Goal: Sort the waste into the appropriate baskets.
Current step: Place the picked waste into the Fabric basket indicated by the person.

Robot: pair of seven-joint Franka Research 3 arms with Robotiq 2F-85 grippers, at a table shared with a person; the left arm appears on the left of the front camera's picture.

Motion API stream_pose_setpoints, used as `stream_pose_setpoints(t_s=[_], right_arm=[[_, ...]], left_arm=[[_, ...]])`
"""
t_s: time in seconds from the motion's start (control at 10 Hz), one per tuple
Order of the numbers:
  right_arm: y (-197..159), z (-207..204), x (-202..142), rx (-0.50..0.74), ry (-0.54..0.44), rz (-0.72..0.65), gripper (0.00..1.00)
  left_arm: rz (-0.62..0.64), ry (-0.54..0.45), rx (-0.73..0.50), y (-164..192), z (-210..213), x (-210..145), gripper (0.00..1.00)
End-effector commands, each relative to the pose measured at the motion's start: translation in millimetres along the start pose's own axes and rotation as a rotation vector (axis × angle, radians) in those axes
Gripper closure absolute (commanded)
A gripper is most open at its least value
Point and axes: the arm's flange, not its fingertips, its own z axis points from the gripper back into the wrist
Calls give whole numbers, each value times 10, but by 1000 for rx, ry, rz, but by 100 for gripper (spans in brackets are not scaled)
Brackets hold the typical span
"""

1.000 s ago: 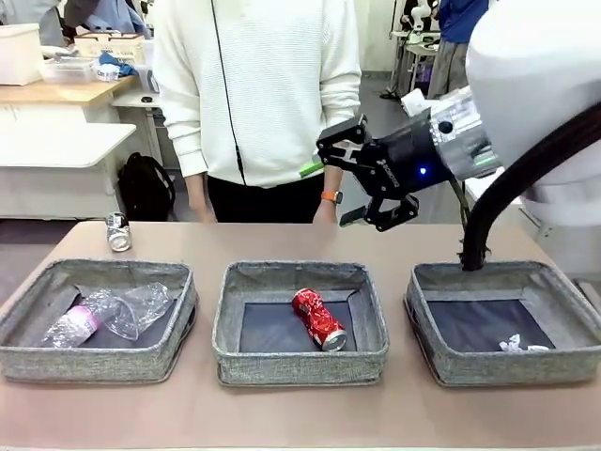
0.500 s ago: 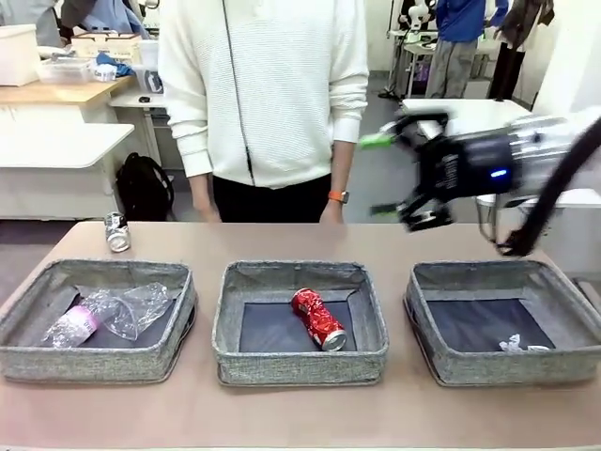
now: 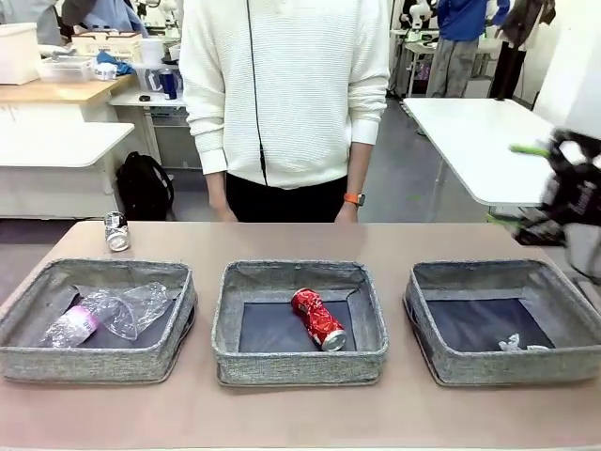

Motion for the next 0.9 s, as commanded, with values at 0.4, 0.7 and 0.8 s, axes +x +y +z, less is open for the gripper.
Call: stream_pose_setpoints(t_s=[0.4,0.7,0.8], right_arm=[[-148,391,-55,-24,-50,-8,0],[-148,391,-55,-24,-50,-8,0],[-148,391,-55,-24,-50,-8,0]], left_arm=[[-23,-39,-26,-46,89,-30,0],[-23,-39,-26,-46,89,-30,0],[-23,-39,-26,-46,89,-30,0]])
